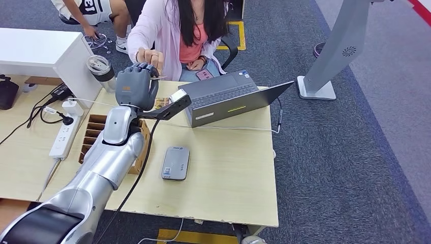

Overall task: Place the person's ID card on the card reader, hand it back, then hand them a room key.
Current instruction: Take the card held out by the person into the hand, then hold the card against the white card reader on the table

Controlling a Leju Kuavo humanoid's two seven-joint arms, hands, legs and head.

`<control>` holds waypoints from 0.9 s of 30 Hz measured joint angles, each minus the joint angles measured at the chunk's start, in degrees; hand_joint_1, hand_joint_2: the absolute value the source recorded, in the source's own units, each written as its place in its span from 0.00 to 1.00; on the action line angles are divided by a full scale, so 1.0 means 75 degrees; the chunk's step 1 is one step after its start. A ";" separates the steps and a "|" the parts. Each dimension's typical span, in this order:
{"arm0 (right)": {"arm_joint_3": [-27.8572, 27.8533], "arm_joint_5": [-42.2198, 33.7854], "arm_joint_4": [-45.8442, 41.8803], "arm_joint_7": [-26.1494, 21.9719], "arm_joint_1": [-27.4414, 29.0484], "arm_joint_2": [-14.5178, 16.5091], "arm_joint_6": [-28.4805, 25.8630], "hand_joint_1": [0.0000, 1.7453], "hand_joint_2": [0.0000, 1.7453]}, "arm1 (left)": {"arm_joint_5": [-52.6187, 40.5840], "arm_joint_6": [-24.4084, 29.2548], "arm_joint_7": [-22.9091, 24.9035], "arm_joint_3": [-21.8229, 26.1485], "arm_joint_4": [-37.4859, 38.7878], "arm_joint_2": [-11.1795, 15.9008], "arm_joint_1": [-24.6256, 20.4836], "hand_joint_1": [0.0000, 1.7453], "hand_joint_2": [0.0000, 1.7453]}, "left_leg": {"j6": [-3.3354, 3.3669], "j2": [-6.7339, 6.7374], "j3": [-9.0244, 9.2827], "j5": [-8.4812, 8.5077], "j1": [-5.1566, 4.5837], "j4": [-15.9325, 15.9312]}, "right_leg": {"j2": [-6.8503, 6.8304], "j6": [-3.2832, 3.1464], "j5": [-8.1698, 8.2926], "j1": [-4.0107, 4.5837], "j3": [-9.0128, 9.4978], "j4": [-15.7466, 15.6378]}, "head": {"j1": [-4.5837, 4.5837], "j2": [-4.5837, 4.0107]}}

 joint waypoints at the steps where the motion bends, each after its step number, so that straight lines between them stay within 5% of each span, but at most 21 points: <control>1: 0.0000 0.0000 0.0000 -0.0003 0.0000 -0.0001 -0.0001 0.00 1.00 | 0.0018 0.0005 -0.0011 -0.0001 0.0001 -0.0001 -0.0005 1.00 1.00 | 0.0000 0.0000 0.0000 0.0000 0.0000 0.0000 | 0.0000 0.0000 0.0000 0.0000 0.0000 0.0000 | 0.0000 0.0000; 27: 0.0041 -0.0248 0.0003 -0.0157 0.0027 -0.0061 -0.0120 0.00 1.00 | 0.0849 0.0290 -0.1459 0.0001 -0.0149 -0.0085 0.0562 1.00 1.00 | 0.0000 0.0000 -0.0001 0.0000 -0.0001 0.0000 | 0.0000 0.0000 0.0000 0.0000 0.0000 0.0000 | -0.0001 0.0000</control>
